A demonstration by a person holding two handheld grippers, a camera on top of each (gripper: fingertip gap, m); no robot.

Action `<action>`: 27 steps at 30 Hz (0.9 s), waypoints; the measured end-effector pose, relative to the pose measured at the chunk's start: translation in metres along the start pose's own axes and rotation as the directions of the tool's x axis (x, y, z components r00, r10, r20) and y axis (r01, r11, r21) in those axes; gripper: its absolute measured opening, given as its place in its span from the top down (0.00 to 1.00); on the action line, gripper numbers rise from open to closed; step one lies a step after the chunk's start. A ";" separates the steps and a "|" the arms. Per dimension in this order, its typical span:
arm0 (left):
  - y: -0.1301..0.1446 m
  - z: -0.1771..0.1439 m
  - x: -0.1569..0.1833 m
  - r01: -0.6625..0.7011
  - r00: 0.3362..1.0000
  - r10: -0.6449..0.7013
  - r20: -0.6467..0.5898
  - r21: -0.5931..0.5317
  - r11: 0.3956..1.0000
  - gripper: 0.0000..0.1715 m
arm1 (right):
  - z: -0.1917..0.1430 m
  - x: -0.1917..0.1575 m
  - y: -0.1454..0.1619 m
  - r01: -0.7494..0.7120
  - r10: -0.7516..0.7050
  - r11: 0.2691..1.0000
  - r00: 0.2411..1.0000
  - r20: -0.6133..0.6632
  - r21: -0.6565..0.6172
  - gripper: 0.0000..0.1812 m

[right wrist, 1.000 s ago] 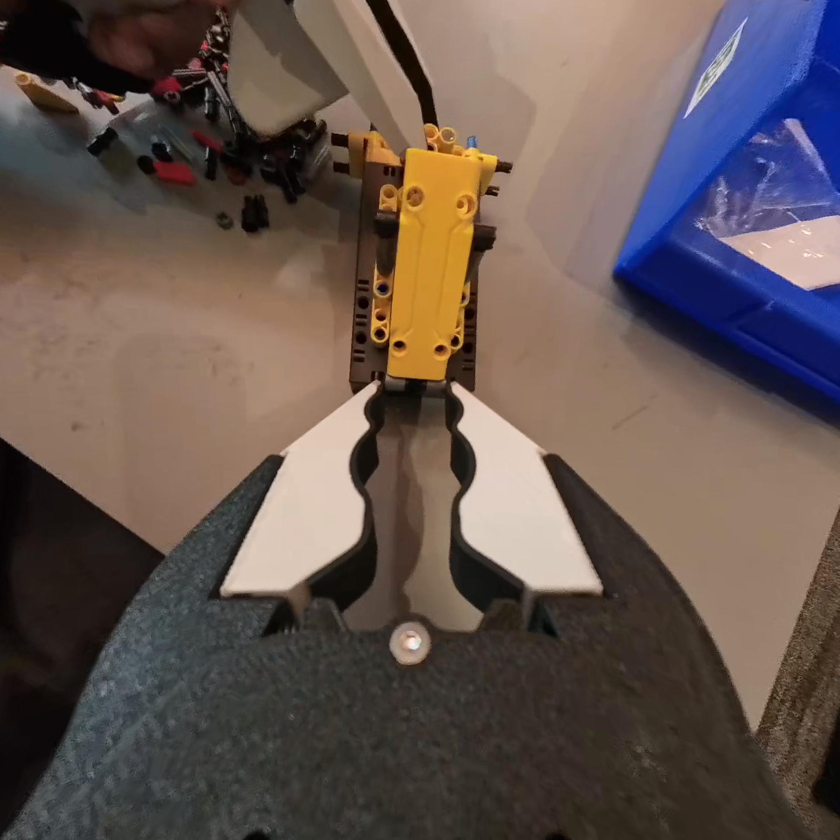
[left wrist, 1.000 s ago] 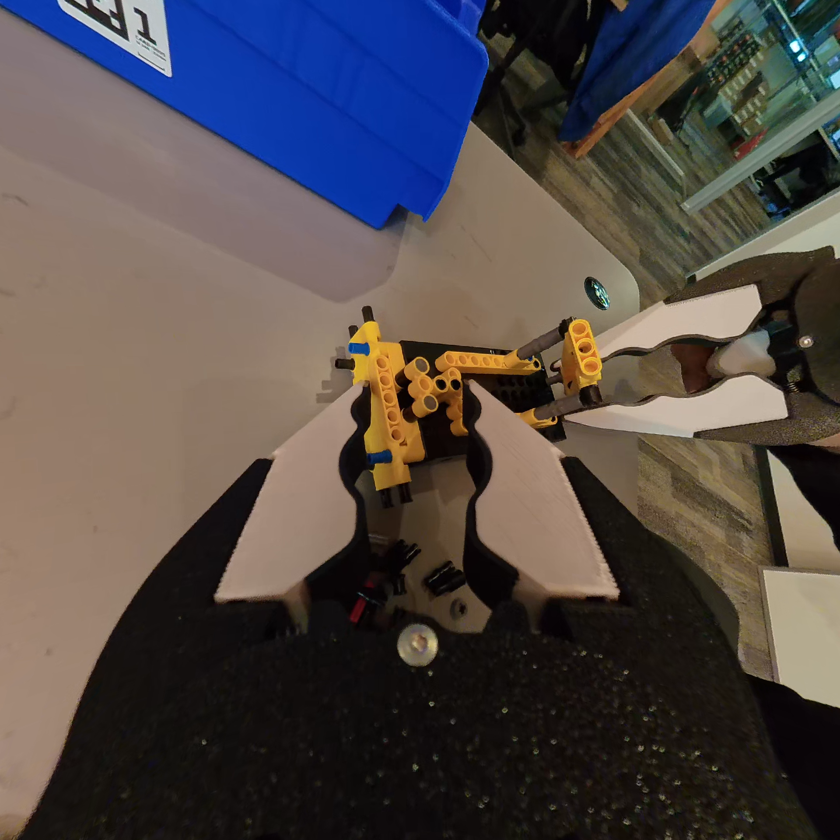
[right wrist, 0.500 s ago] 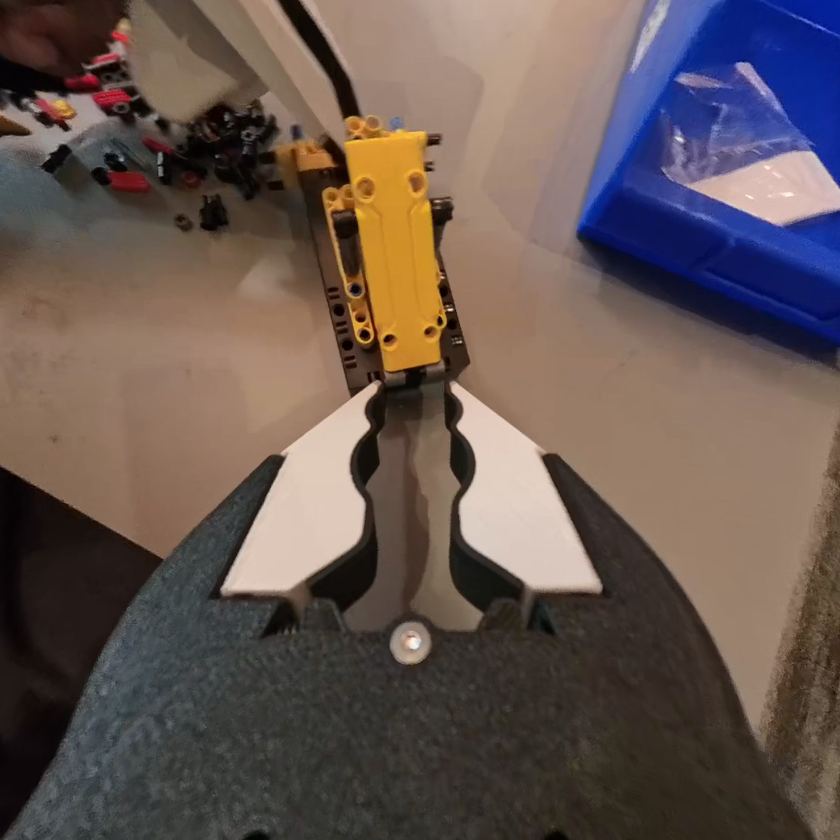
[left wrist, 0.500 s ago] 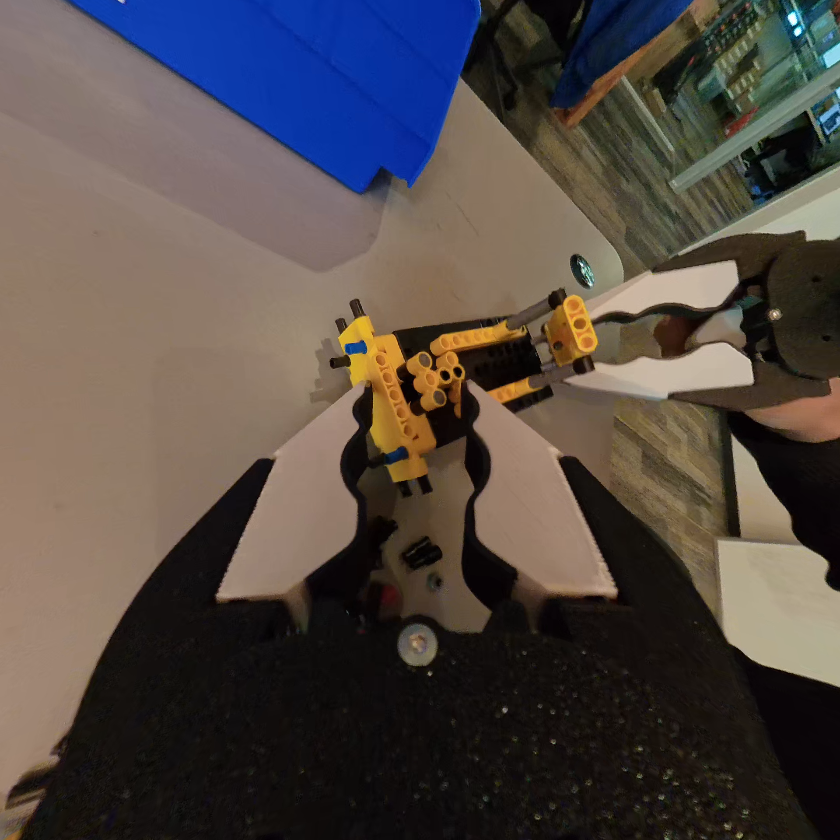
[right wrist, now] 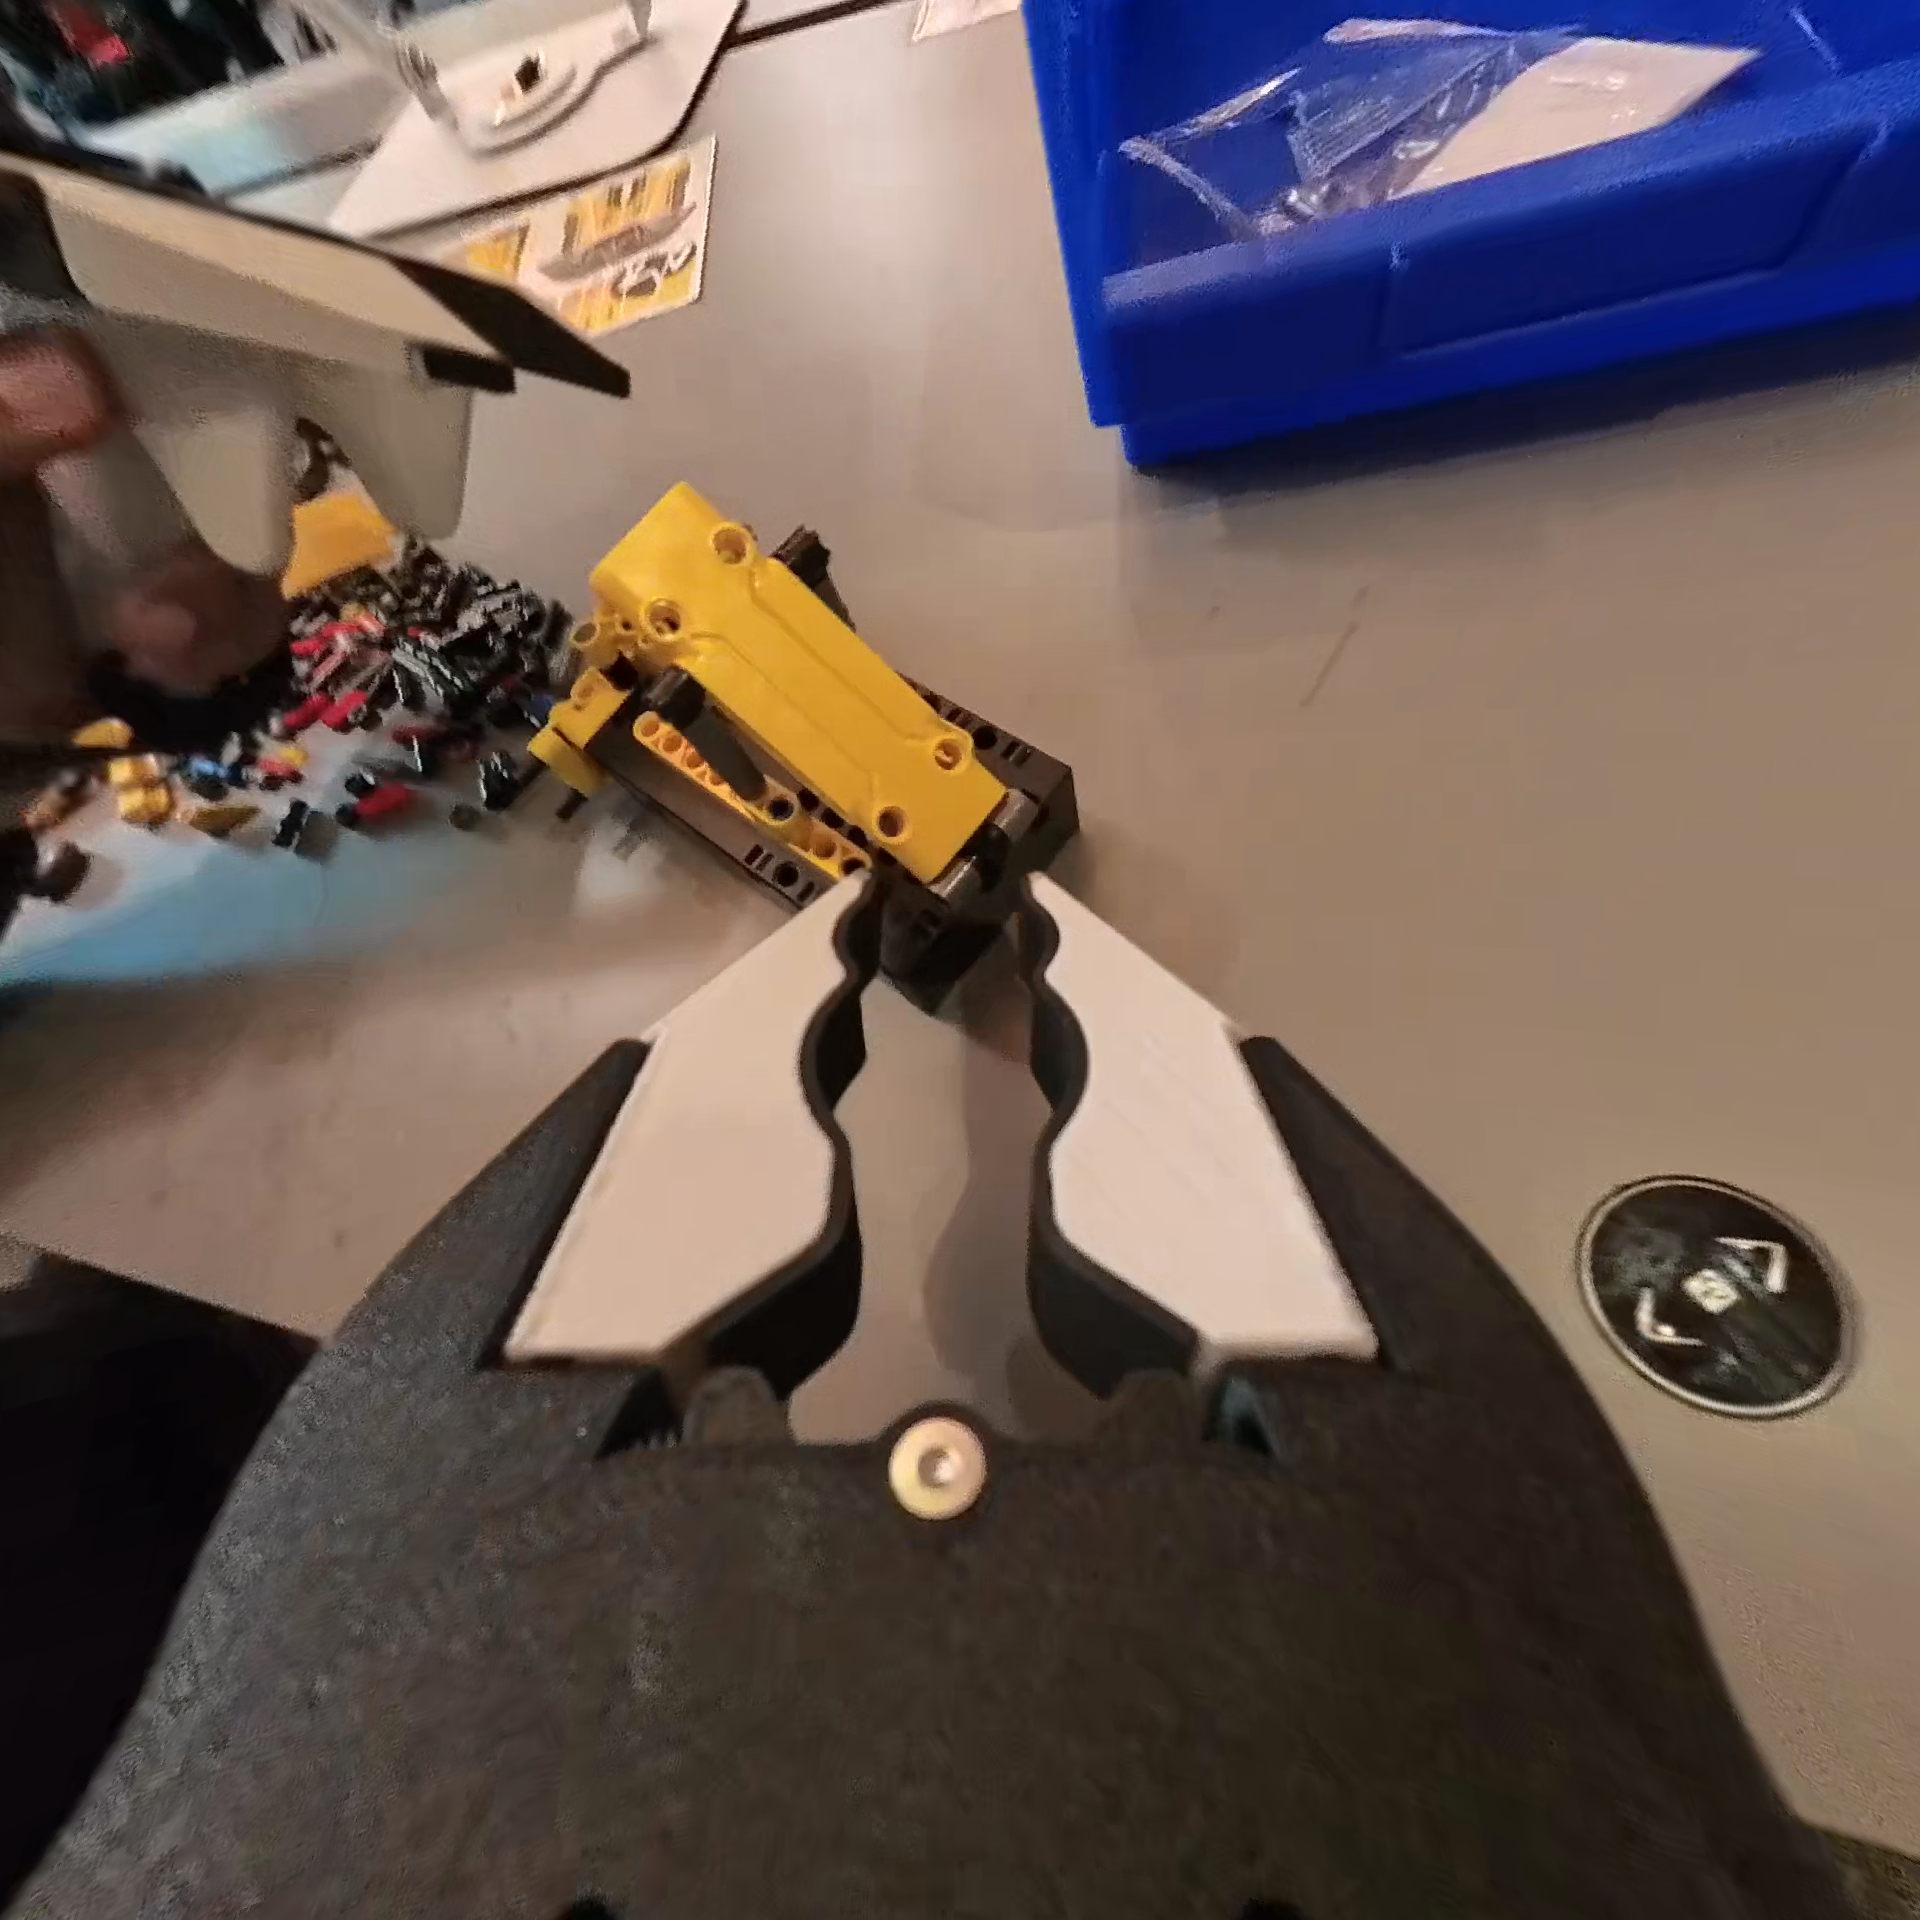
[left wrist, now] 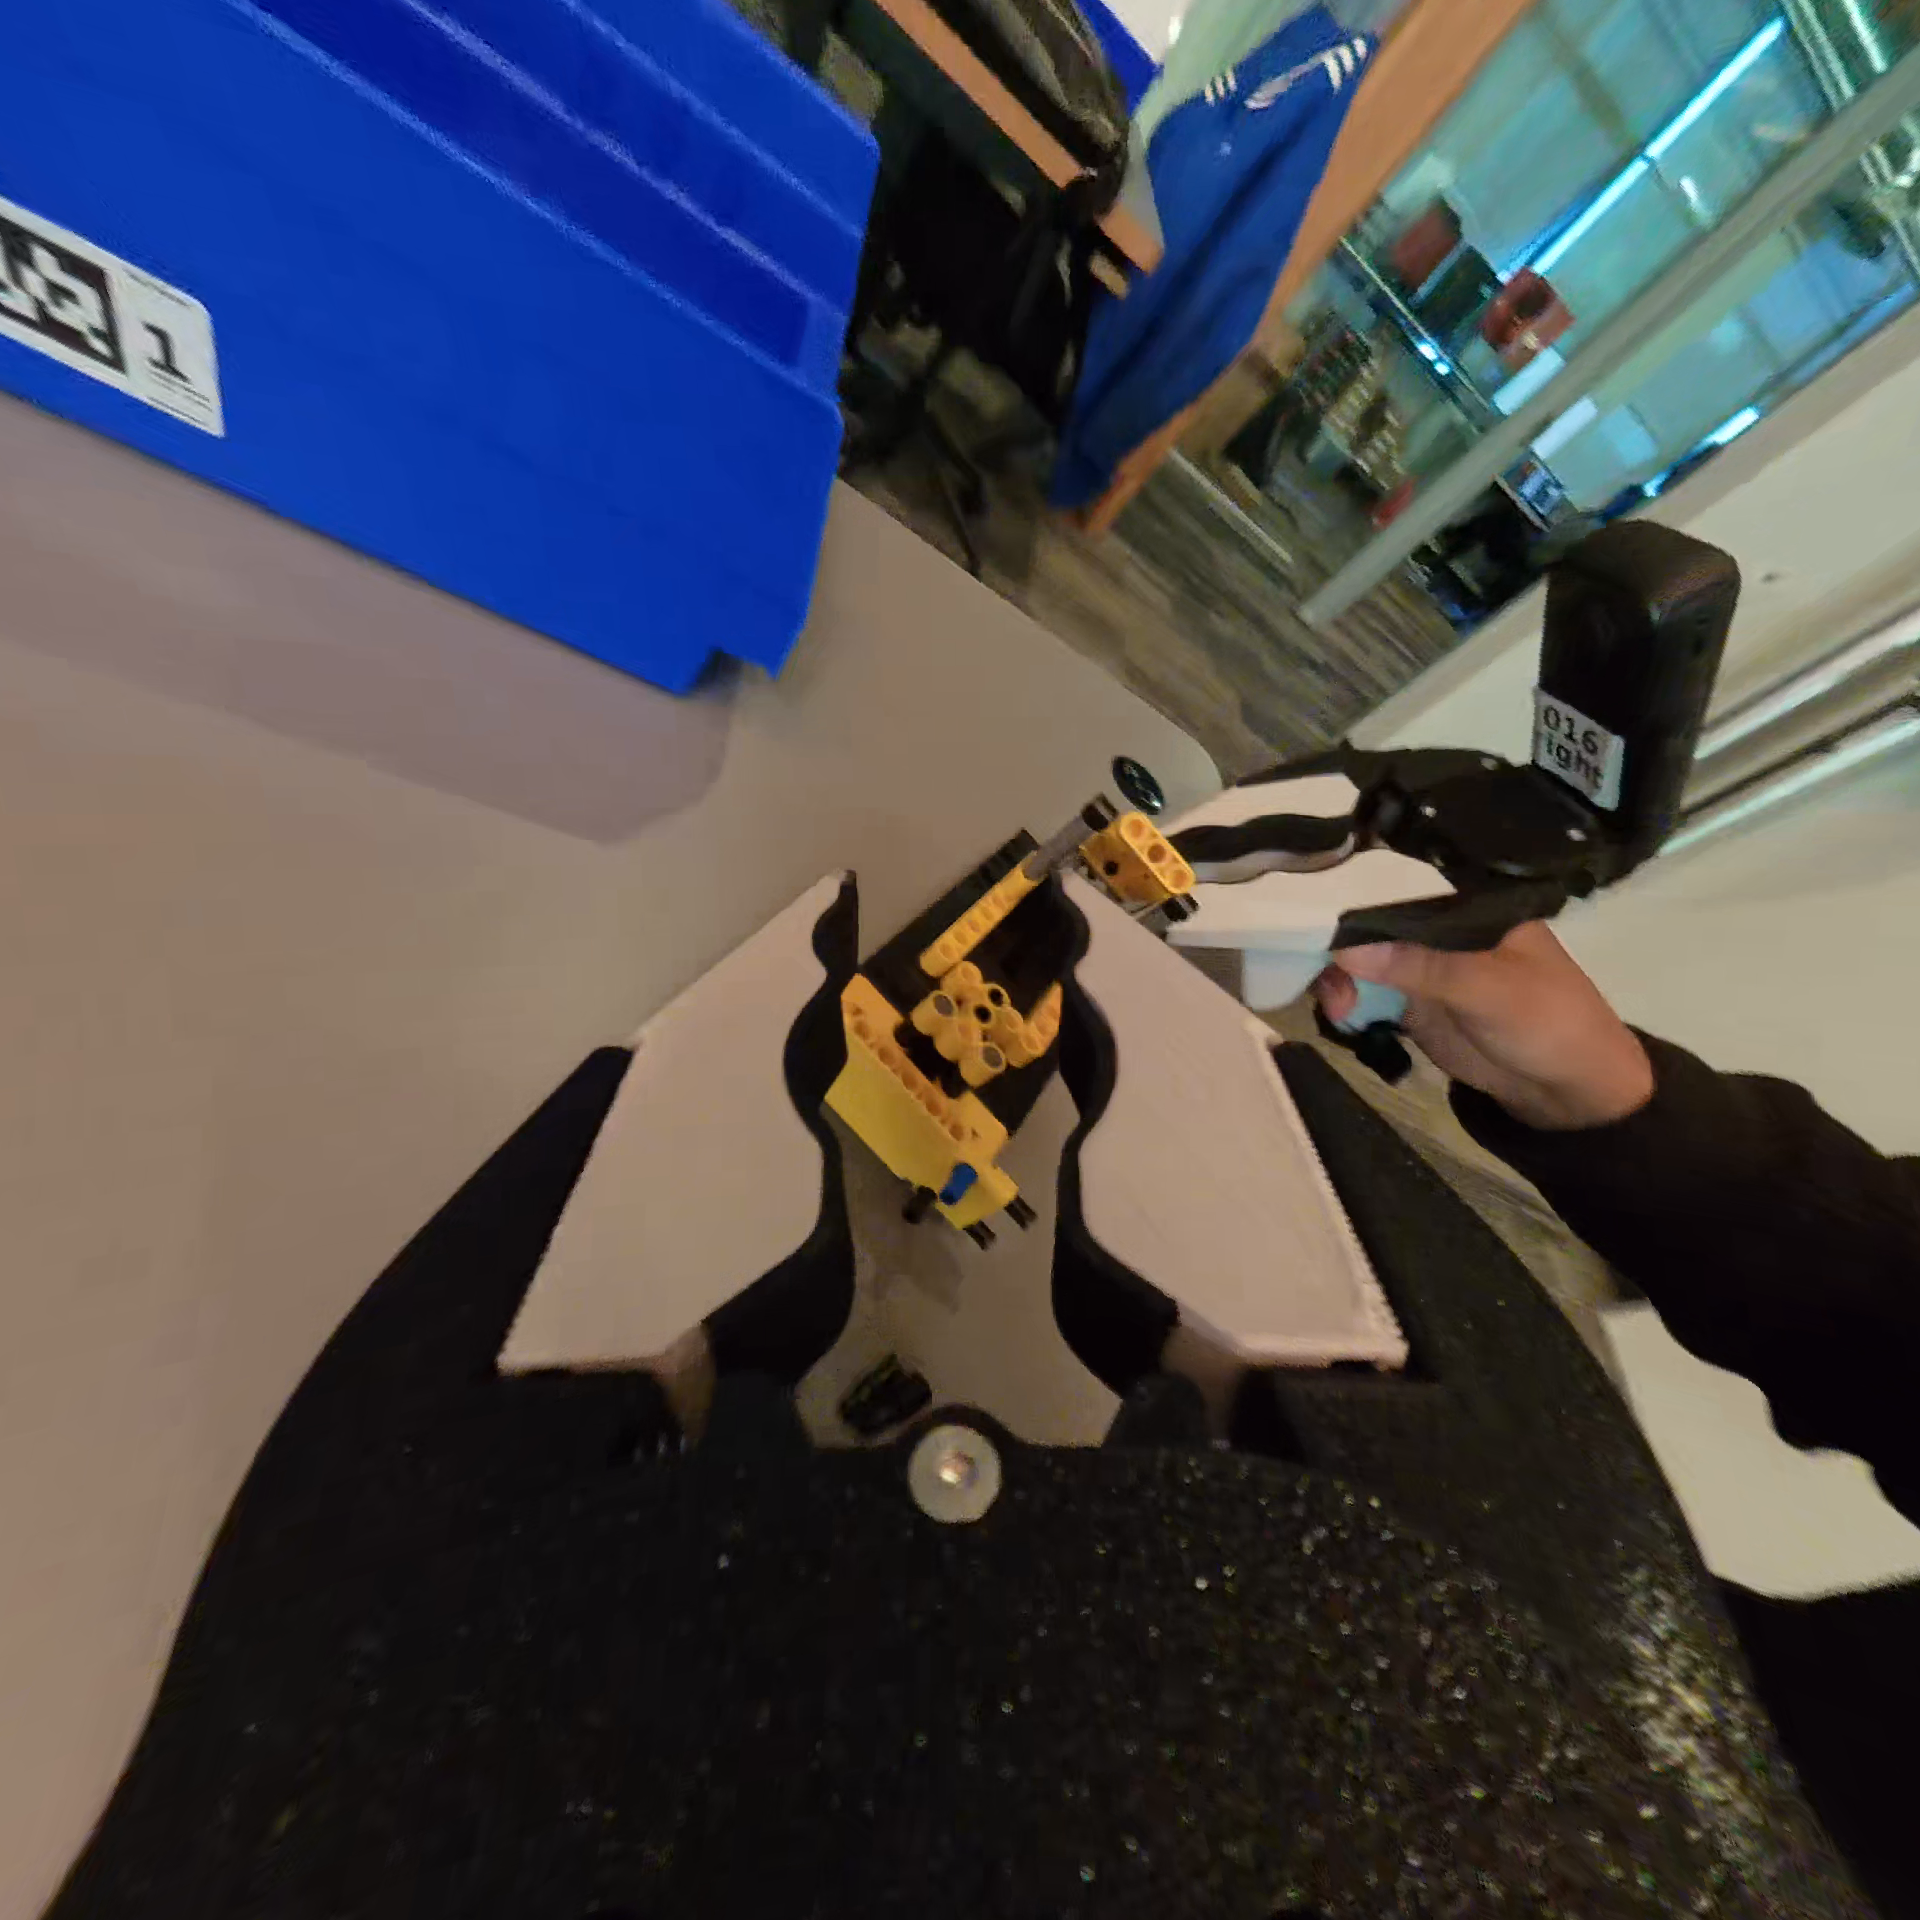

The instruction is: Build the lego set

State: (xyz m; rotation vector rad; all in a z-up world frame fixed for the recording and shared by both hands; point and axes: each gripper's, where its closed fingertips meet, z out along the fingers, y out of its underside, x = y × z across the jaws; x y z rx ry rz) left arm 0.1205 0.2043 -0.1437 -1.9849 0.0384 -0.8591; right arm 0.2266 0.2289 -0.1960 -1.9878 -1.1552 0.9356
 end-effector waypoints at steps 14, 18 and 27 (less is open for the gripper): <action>0.038 0.025 0.000 0.024 1.000 -0.024 0.000 -0.159 0.987 0.80 | 0.005 0.006 0.001 -0.024 0.024 0.999 1.000 0.001 0.026 0.96; 0.039 0.025 0.000 0.029 1.000 -0.030 -0.002 -0.161 0.987 0.82 | 0.004 0.008 0.001 0.086 -0.088 0.996 0.995 -0.047 -0.036 0.96; 0.044 0.023 0.004 0.026 0.999 -0.029 -0.014 -0.209 0.978 0.84 | -0.001 0.015 -0.001 0.262 -0.279 0.957 0.949 -0.149 -0.125 0.89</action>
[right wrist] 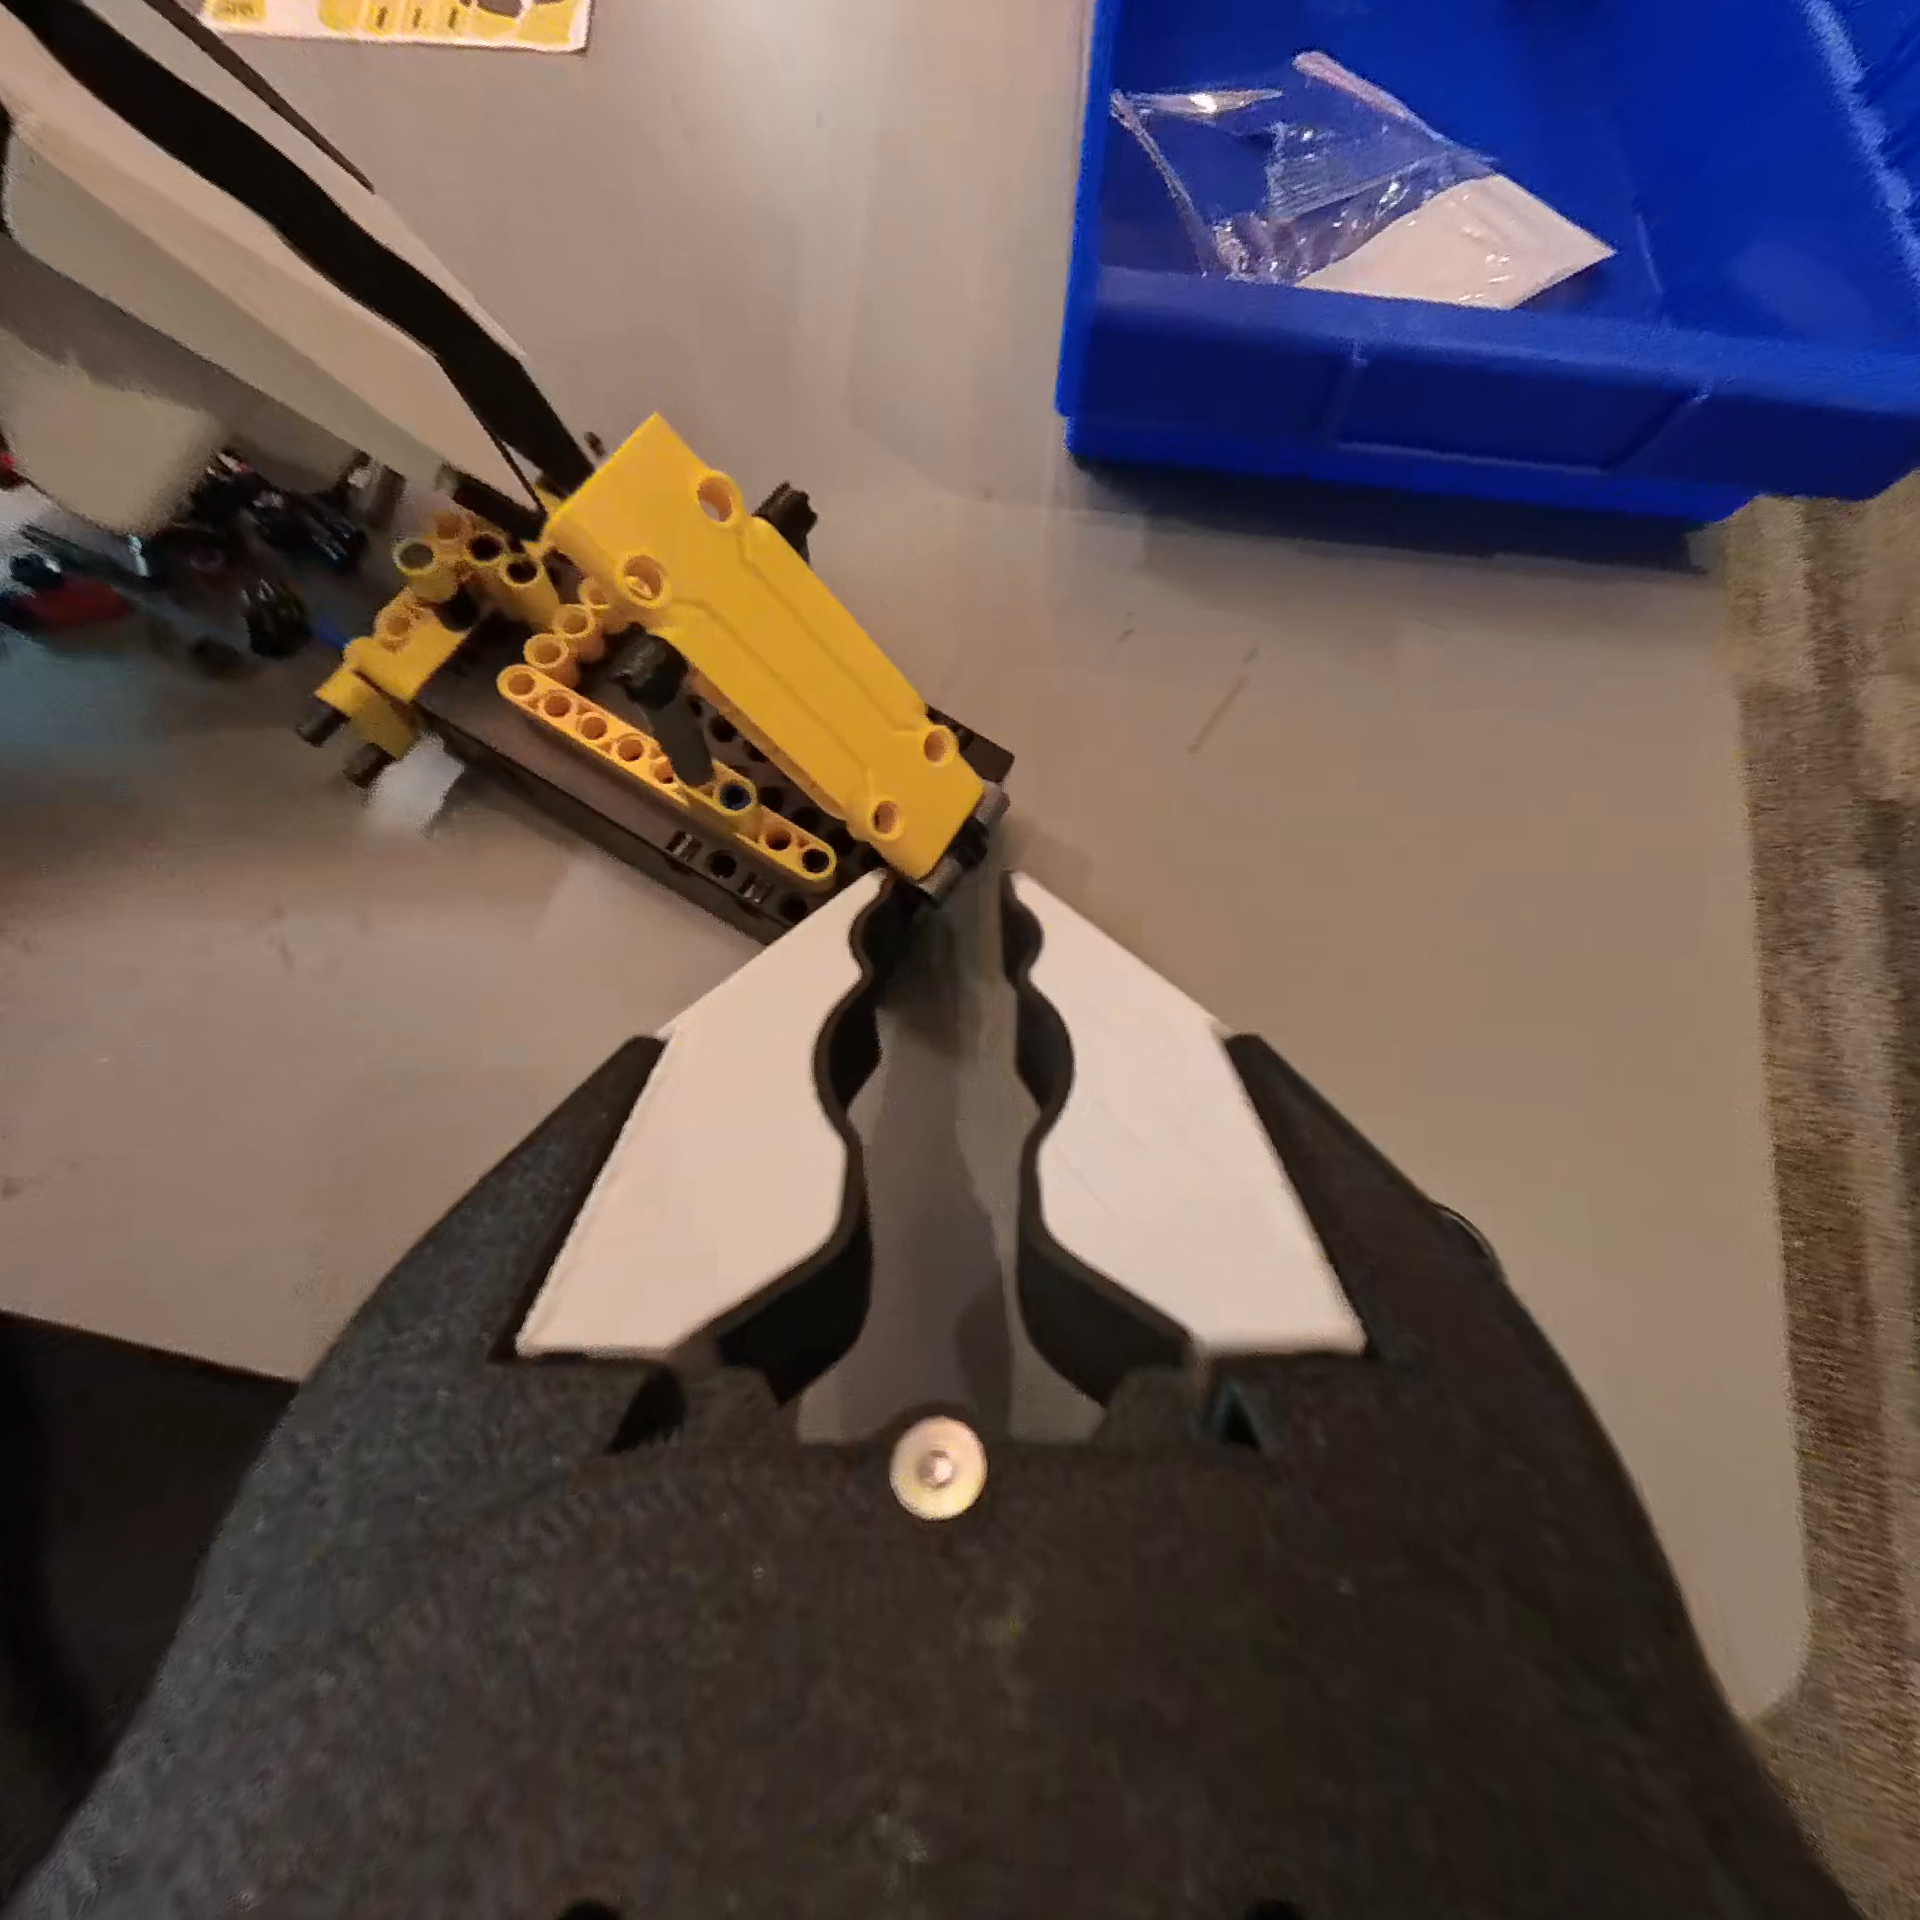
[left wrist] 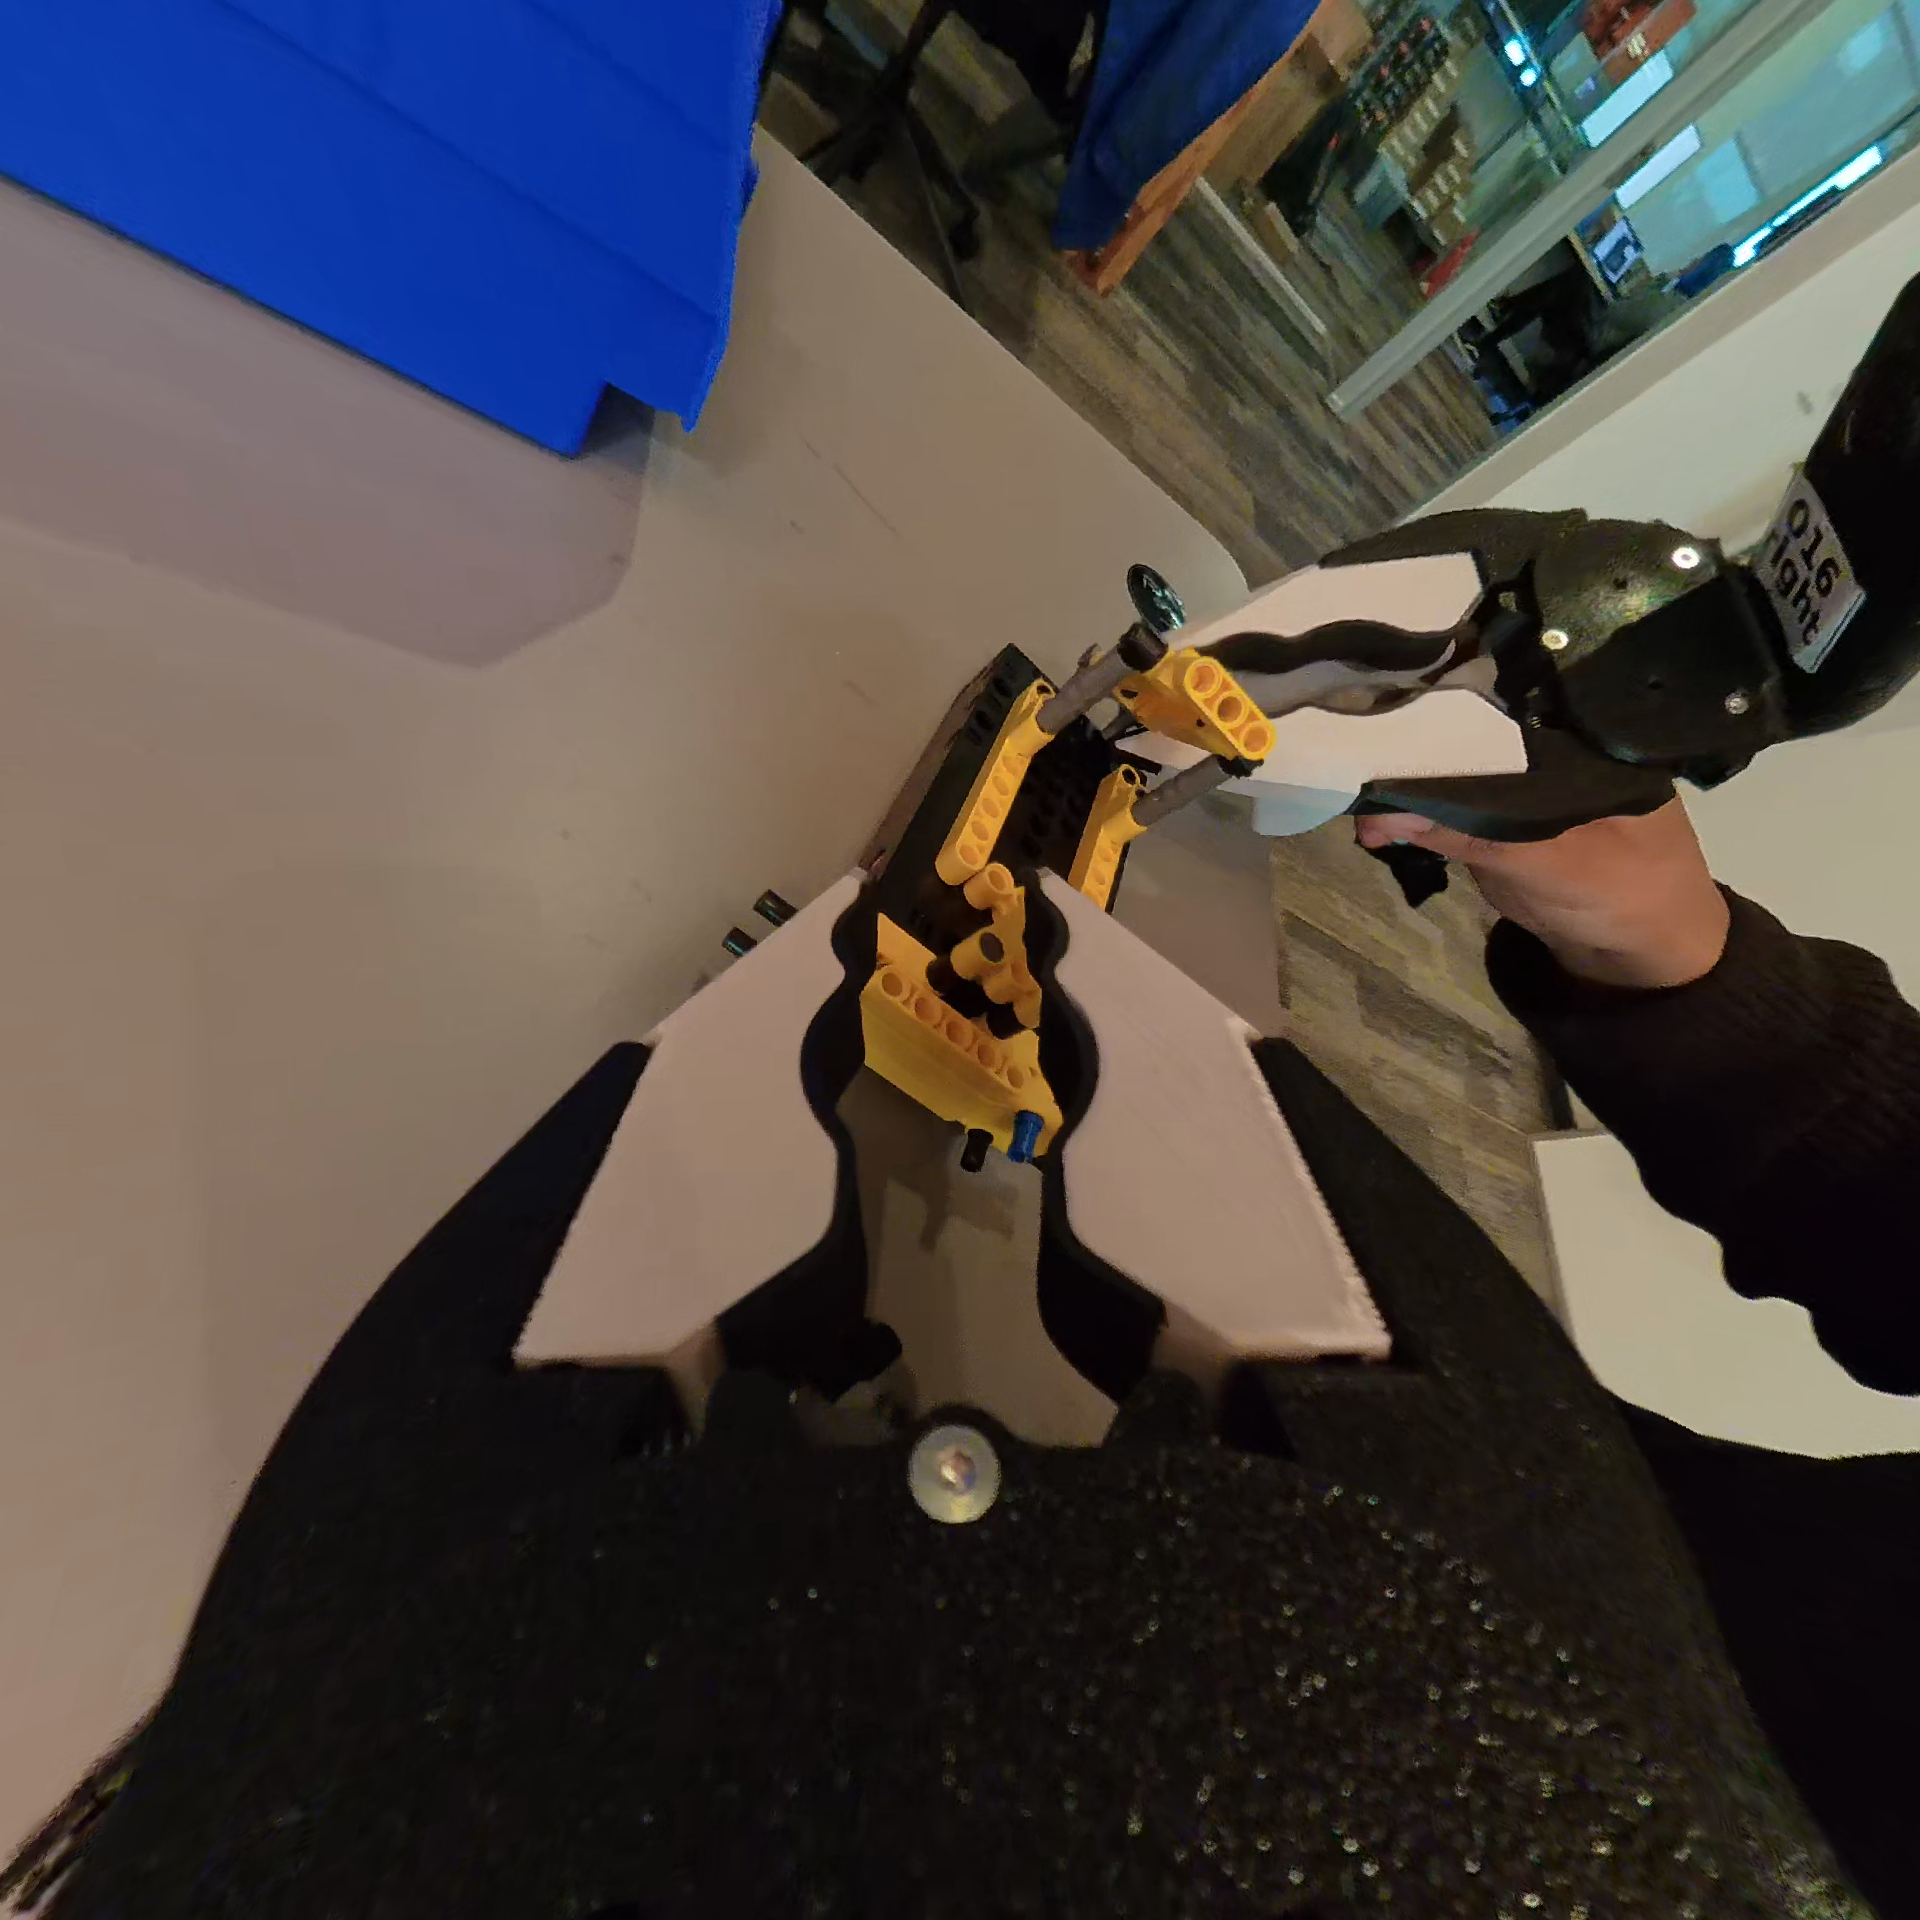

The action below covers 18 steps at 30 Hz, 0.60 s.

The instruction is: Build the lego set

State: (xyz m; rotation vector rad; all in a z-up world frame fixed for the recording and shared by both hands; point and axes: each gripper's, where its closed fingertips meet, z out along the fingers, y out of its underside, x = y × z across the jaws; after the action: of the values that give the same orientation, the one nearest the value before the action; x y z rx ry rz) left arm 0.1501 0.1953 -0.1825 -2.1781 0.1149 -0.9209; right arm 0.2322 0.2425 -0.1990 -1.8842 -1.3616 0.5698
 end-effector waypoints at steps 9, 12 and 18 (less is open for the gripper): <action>0.004 -0.001 0.003 0.009 1.000 -0.010 -0.022 -0.032 0.999 0.85 | -0.017 0.001 0.000 -0.144 0.140 0.988 0.987 0.082 0.054 0.83; 0.005 -0.001 0.004 0.011 0.999 -0.012 -0.029 -0.036 0.999 0.85 | -0.016 0.000 -0.004 -0.190 0.180 0.979 0.976 0.124 0.070 0.83; 0.005 -0.001 0.003 0.014 0.999 -0.015 -0.035 -0.036 0.999 0.85 | -0.010 -0.001 -0.004 -0.029 0.025 0.999 0.994 0.104 0.034 0.89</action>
State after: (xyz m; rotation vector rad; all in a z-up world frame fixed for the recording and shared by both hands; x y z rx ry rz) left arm 0.1529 0.1902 -0.1834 -2.1989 0.1335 -0.9724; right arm 0.2367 0.2388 -0.1899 -1.8693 -1.3845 0.7100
